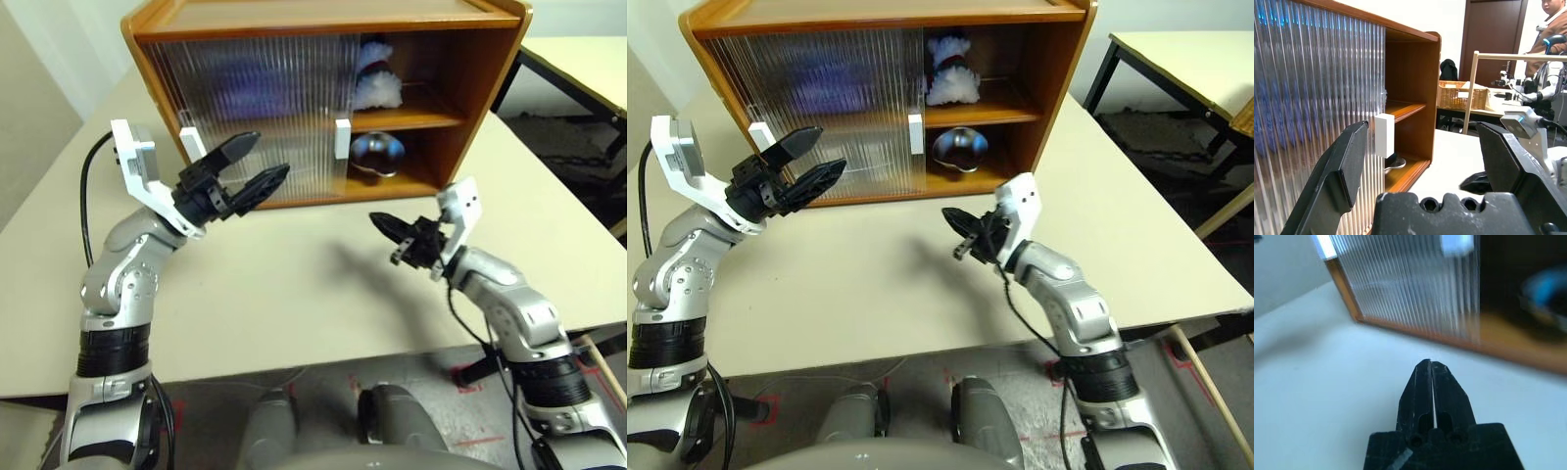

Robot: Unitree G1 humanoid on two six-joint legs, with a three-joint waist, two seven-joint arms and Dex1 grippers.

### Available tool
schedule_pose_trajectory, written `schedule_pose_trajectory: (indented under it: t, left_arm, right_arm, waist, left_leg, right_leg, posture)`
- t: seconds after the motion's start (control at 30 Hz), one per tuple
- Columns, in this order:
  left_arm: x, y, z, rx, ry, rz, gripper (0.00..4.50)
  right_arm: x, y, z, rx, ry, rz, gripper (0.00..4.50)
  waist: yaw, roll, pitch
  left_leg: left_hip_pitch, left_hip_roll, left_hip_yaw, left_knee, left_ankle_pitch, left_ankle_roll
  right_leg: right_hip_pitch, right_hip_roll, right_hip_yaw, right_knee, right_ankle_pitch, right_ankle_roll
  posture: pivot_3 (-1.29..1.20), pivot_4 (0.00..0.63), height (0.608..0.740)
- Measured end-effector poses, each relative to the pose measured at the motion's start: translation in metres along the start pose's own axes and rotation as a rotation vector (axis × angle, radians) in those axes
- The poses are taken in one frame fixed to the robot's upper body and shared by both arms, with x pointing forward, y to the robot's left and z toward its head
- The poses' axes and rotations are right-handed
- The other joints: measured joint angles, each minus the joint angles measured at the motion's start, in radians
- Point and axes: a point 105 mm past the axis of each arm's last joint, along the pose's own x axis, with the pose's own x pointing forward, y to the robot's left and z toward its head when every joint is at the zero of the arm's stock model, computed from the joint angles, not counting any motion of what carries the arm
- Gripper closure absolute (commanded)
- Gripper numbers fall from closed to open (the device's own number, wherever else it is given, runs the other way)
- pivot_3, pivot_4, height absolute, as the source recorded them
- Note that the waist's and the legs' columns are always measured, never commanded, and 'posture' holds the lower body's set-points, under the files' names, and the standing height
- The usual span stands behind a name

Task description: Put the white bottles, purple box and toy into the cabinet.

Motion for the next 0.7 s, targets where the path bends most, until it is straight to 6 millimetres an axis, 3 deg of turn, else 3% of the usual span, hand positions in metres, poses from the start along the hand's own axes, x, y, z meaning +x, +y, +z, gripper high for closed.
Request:
schedule_pose_trajectory:
  t: [0.13,0.3,0.47,0.7]
  left_arm:
    - [-0.004,0.001,-0.002,-0.003,0.004,0.014,0.00]
    - [-0.009,0.003,-0.005,-0.008,0.010,0.046,0.00]
    - [-0.011,0.001,-0.002,0.005,0.008,0.054,0.00]
    - [-0.013,0.001,-0.003,0.007,0.009,0.071,0.00]
  right_arm:
    - [0.029,-0.003,0.014,-0.150,-0.078,-0.067,4.46]
    - [0.057,0.007,0.021,-0.163,-0.126,-0.074,4.46]
    - [0.082,0.003,0.037,-0.223,-0.165,-0.137,4.46]
    - [0.093,-0.016,0.047,-0.313,-0.208,-0.348,4.46]
  waist:
    - [0.008,-0.003,-0.001]
    - [0.015,-0.006,-0.003]
    - [0.015,-0.006,-0.003]
    - [0.032,-0.007,-0.004]
  left_leg:
    - [-0.001,0.000,0.001,0.000,0.001,0.001]
    - [-0.001,0.000,0.000,-0.001,0.003,0.004]
    - [-0.001,0.000,0.001,0.000,0.001,0.002]
    - [-0.001,0.000,0.001,0.000,0.002,0.003]
  right_leg:
    - [0.000,0.000,0.001,0.000,0.000,0.000]
    - [0.000,0.000,0.001,0.000,0.000,0.000]
    - [0.000,-0.001,0.001,0.001,0.001,-0.001]
    - [-0.001,0.000,0.002,0.002,0.001,-0.002]
  posture:
    - [0.10,0.000,0.740]
    - [0.13,0.000,0.740]
    - [0.14,0.000,0.740]
    - [0.16,0.000,0.740]
